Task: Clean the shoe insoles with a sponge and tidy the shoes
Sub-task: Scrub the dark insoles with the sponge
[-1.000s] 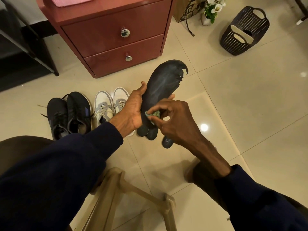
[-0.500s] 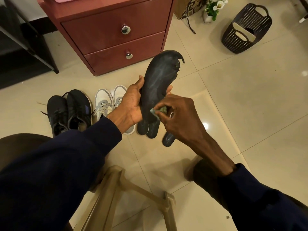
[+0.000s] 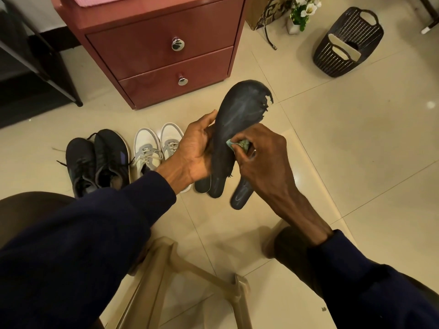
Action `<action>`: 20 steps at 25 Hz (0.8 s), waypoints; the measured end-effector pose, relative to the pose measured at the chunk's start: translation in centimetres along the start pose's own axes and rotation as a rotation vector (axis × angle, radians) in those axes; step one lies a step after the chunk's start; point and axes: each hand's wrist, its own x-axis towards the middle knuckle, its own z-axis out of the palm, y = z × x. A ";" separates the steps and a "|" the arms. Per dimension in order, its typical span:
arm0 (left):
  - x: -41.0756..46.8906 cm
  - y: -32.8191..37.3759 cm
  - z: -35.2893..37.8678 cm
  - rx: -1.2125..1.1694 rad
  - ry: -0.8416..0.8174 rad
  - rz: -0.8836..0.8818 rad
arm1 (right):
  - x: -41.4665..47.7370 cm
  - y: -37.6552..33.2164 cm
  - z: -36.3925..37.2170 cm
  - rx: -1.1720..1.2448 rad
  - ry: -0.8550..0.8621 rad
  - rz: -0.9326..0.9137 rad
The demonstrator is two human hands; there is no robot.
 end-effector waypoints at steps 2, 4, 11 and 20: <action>0.0 -0.1 0.0 0.007 -0.028 -0.009 | -0.2 -0.9 0.3 0.041 -0.036 -0.017; -0.2 -0.1 -0.3 0.015 -0.053 -0.036 | -0.2 -2.0 0.2 0.172 -0.163 -0.065; 0.0 0.6 0.1 0.015 0.031 0.027 | -0.1 -1.2 0.3 0.001 -0.026 -0.125; -0.7 0.7 0.5 -0.097 -0.064 -0.018 | -0.9 -0.7 -0.3 0.016 -0.093 -0.121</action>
